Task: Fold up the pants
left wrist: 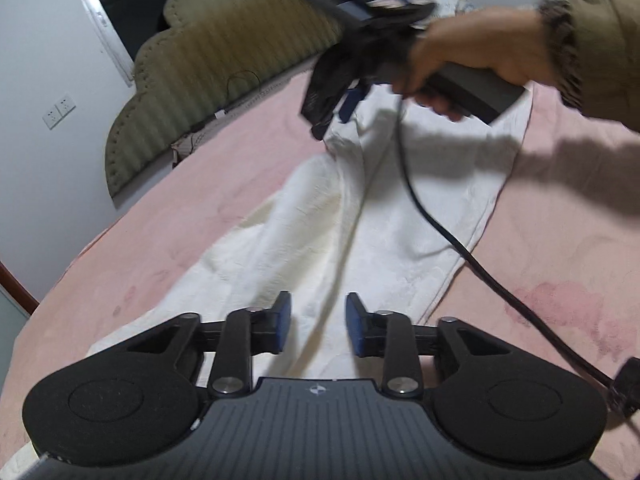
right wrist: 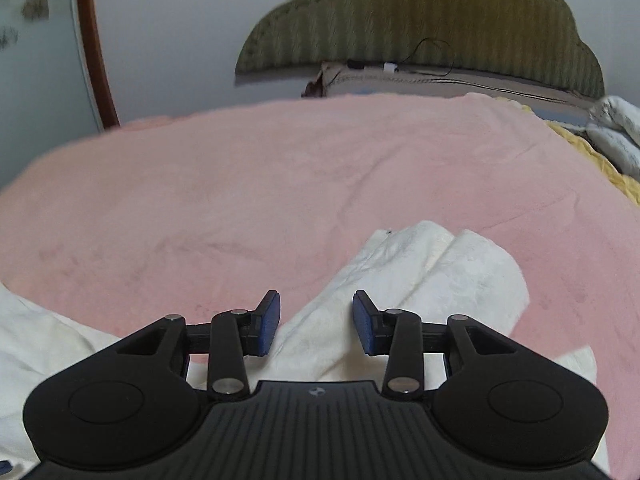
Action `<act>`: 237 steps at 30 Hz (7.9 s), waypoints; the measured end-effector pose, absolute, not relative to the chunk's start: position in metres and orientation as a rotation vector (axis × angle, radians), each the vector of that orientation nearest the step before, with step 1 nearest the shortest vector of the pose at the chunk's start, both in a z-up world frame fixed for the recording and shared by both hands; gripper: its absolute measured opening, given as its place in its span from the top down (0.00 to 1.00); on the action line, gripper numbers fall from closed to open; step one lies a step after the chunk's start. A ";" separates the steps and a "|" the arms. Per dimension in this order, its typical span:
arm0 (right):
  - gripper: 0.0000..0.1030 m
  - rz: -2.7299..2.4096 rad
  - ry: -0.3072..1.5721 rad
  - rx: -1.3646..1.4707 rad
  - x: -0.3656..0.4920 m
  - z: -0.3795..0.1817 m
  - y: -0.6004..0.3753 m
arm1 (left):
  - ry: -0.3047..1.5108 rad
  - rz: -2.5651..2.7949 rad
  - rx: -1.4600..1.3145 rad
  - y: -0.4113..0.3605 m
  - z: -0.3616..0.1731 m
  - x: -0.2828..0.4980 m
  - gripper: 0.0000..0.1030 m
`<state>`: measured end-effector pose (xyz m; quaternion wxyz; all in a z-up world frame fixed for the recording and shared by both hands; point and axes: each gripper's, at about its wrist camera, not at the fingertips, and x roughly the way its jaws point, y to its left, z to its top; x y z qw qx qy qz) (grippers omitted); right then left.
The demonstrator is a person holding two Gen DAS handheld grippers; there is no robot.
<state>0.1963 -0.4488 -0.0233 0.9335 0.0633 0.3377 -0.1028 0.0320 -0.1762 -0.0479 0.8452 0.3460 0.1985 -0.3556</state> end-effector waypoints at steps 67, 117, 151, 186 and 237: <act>0.95 -0.353 0.265 1.000 -0.046 -0.063 -0.592 | 0.427 -0.811 0.644 -0.220 -0.036 0.013 0.96; 0.87 0.301 0.541 0.110 0.096 -0.023 -0.320 | 0.563 0.240 0.182 0.109 0.034 0.052 0.44; 0.85 1.051 0.537 -0.325 0.131 -0.028 0.063 | 0.600 0.336 -0.488 0.214 0.002 0.067 0.94; 0.38 -0.243 0.571 0.357 -0.034 -0.042 -0.497 | 0.484 -0.401 0.354 -0.147 -0.012 0.069 0.47; 0.86 -0.040 0.339 0.085 0.027 -0.007 -0.384 | 1.091 -0.955 -0.873 -0.176 -0.045 0.191 0.10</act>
